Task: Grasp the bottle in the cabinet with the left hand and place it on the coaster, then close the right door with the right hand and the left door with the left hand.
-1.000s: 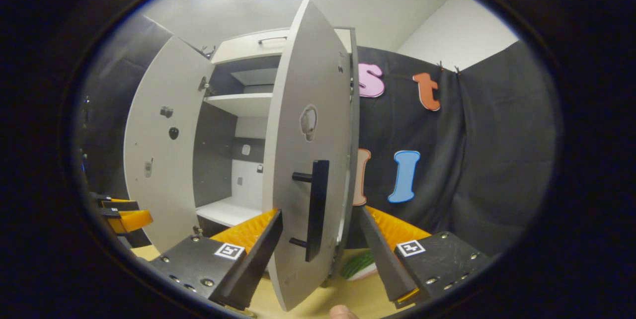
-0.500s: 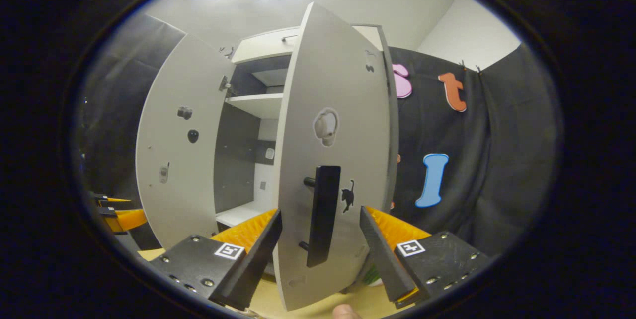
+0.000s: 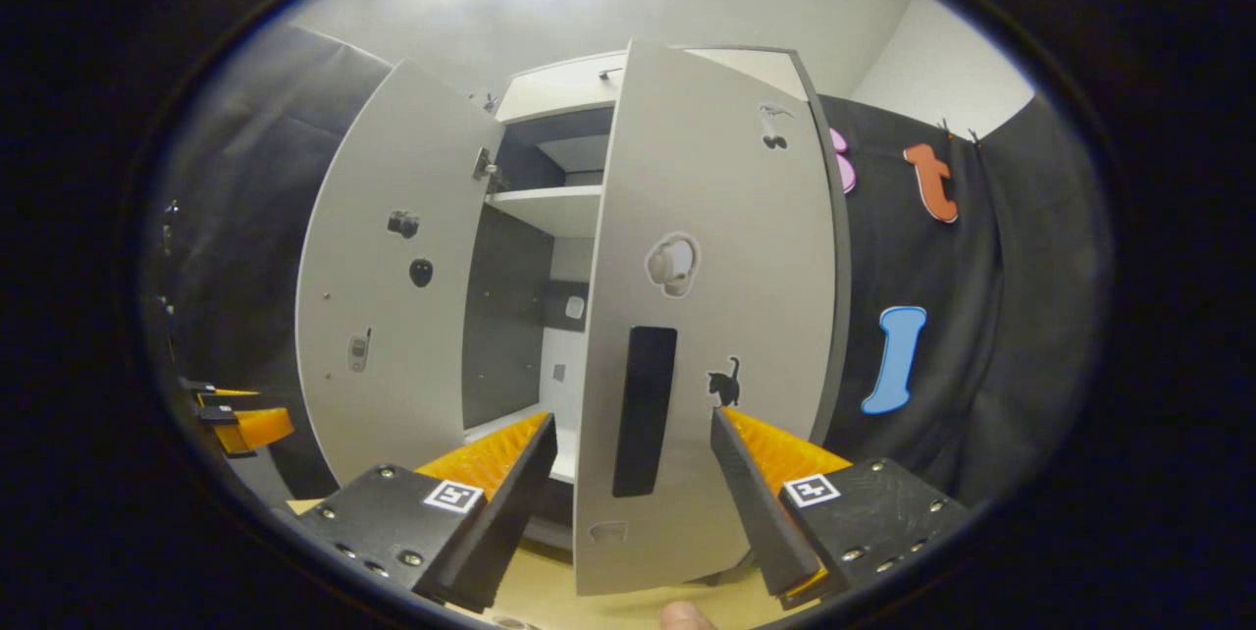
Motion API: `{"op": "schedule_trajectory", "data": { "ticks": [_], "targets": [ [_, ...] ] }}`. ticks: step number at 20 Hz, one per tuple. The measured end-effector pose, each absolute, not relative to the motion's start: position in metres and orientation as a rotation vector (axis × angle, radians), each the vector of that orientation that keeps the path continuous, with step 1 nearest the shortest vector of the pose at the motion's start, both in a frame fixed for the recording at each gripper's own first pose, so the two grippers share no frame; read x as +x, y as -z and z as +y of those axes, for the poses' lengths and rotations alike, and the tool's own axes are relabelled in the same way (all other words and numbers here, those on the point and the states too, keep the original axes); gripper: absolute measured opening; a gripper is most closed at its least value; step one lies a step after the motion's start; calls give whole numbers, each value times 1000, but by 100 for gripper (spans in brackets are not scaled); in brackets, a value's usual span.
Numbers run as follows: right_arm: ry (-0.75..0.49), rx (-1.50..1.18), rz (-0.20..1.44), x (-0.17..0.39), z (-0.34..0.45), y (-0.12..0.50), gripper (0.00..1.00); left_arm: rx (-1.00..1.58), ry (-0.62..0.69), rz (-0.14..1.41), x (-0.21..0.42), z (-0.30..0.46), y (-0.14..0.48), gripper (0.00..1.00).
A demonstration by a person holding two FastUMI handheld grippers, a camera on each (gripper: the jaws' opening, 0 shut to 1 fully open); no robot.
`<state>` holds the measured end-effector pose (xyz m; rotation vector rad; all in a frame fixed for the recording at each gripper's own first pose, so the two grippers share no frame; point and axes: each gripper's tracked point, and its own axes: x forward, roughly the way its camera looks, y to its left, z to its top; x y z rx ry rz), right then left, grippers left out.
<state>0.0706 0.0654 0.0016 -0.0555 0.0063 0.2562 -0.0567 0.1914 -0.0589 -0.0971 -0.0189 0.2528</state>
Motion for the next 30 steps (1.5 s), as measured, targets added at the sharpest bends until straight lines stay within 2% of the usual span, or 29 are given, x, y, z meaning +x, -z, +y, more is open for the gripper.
{"op": "schedule_trajectory", "data": {
  "ticks": [1,2,5,6,7,8,10,11,14,15,17,20,21,22,24,25,26,27,29,30],
  "targets": [
    [-257,-57,9,70,68,0,92,-99,-263,-19,-57,198,59,95],
    [-255,-58,11,71,70,0,95,-101,-272,-19,-57,204,61,95],
    [-245,-60,16,71,76,2,95,-111,-290,-13,-53,221,64,95],
    [-241,-59,15,71,78,2,92,-115,-290,-9,-53,226,66,95],
    [-236,-58,15,72,81,3,95,-119,-288,-6,-51,230,68,96],
    [-231,-56,14,71,83,3,92,-123,-285,-1,-47,234,70,96],
    [-223,-55,14,73,89,5,95,-128,-277,13,-41,240,74,96],
    [-218,-56,14,72,91,6,92,-130,-270,19,-38,242,77,95],
    [-197,-57,13,72,96,8,92,-130,-242,35,-30,246,82,96],
    [-190,-56,13,73,96,10,95,-128,-231,38,-26,247,83,95],
    [-173,-55,14,73,98,11,92,-122,-209,40,-18,246,83,95],
    [-154,-52,16,76,98,13,99,-114,-184,46,-12,246,84,95],
    [-150,-53,18,75,98,15,99,-108,-182,47,-12,247,84,95],
    [-146,-54,18,76,98,15,92,-108,-171,51,-12,246,85,95],
    [-143,-57,17,78,97,15,95,-120,-147,58,-8,242,86,95],
    [-141,-58,17,77,96,16,95,-128,-141,59,-7,240,87,100],
    [-140,-58,18,79,96,16,99,-131,-135,58,-6,238,86,95],
    [-140,-57,17,79,95,16,95,-132,-130,60,-5,235,87,95],
    [-142,-54,20,79,94,17,95,-130,-114,59,-3,228,87,95],
    [-144,-55,21,79,93,17,95,-130,-103,61,-2,222,87,100]
  ]
}}
